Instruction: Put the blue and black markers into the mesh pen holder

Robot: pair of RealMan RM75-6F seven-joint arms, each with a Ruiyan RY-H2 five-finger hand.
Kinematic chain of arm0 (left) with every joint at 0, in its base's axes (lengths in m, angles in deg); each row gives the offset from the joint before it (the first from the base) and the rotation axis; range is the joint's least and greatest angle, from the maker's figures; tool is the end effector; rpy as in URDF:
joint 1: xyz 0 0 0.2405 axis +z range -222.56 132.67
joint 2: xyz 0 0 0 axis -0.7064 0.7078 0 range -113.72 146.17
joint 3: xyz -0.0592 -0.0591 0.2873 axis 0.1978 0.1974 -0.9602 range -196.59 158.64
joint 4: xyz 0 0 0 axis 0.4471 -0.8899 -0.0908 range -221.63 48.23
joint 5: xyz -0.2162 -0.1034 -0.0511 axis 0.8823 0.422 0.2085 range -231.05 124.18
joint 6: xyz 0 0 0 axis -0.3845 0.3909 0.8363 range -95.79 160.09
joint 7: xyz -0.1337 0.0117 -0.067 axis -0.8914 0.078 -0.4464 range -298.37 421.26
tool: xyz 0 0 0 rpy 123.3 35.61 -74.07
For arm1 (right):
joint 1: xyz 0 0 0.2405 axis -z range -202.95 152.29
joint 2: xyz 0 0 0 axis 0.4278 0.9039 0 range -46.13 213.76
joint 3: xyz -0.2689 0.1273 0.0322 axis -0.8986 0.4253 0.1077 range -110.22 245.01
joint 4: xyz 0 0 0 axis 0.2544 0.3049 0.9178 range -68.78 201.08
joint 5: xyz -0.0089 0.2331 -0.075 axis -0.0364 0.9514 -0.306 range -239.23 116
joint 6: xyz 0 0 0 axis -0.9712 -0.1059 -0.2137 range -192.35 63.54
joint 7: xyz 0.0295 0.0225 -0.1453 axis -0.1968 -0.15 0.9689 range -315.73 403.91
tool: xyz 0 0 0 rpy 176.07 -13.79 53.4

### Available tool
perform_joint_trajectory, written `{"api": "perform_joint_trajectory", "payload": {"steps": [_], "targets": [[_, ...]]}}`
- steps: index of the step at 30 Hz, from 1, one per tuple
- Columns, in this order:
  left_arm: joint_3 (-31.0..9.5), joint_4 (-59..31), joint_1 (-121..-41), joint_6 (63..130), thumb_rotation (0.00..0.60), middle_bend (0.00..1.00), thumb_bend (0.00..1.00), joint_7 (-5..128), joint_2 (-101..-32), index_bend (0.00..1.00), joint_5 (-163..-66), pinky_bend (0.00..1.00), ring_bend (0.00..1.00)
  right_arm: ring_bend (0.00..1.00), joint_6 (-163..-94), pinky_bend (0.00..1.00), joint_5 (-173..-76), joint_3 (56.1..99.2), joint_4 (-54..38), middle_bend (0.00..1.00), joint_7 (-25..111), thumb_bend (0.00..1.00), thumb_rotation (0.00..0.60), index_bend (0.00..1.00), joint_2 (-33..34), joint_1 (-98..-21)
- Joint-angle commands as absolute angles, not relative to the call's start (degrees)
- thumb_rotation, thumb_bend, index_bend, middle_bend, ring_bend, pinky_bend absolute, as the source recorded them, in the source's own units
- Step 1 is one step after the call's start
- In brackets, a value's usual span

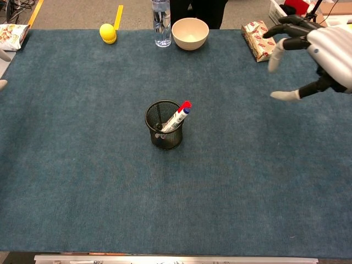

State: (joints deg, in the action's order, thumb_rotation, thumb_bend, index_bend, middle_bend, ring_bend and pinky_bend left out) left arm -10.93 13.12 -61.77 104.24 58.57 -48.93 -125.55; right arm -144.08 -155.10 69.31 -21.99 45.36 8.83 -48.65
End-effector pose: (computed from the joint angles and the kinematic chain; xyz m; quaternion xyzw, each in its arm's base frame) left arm -0.3131 0.2782 0.1162 -0.5609 -0.4868 -0.4285 0.5146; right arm -0.2669 -0.2853 0.0601 0.6964 -0.3059 0.4813 0.4358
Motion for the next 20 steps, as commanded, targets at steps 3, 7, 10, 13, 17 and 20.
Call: {"api": "perform_joint_trajectory", "payload": {"steps": [3,7,10,13,17,20], "targets": [[-11.53,13.52,-60.35,107.31,0.6,0.02,0.31,61.27,-49.72,0.36,-126.82,0.16,0.0,0.07,-149.7,0.15,-155.8,66.36,-22.0,0.24,49.38,0.0,0.6,0.55,14.39,-42.74],[-12.3,13.35,-58.66,110.79,0.6,0.02,0.31,63.66,-50.78,0.36,-127.99,0.16,0.0,0.07,-153.61,0.15,-156.66,64.85,-21.75,0.24,51.78,0.0,0.6,0.55,15.81,-38.92],[-13.0,13.36,-57.09,113.26,0.6,0.02,0.31,64.28,-51.47,0.36,-128.8,0.16,0.0,0.07,-155.66,0.15,-157.0,63.89,-21.34,0.24,53.28,0.0,0.6,0.55,16.1,-36.41],[-13.98,13.3,-55.62,115.01,0.6,0.02,0.31,64.77,-51.95,0.36,-129.65,0.16,0.0,0.07,-156.81,0.15,-156.47,63.55,-21.35,0.24,52.99,0.0,0.6,0.55,15.92,-34.49],[-14.82,12.96,-54.25,116.34,0.6,0.02,0.31,66.27,-52.41,0.36,-129.92,0.16,0.0,0.07,-156.48,0.15,-155.45,63.91,-20.84,0.24,51.83,0.0,0.6,0.55,15.49,-33.52],[-14.72,13.41,-53.75,116.78,0.6,0.02,0.31,66.36,-52.67,0.36,-129.89,0.17,0.0,0.07,-155.47,0.15,-155.24,64.45,-20.09,0.24,50.39,0.0,0.6,0.55,15.03,-33.7]]}}
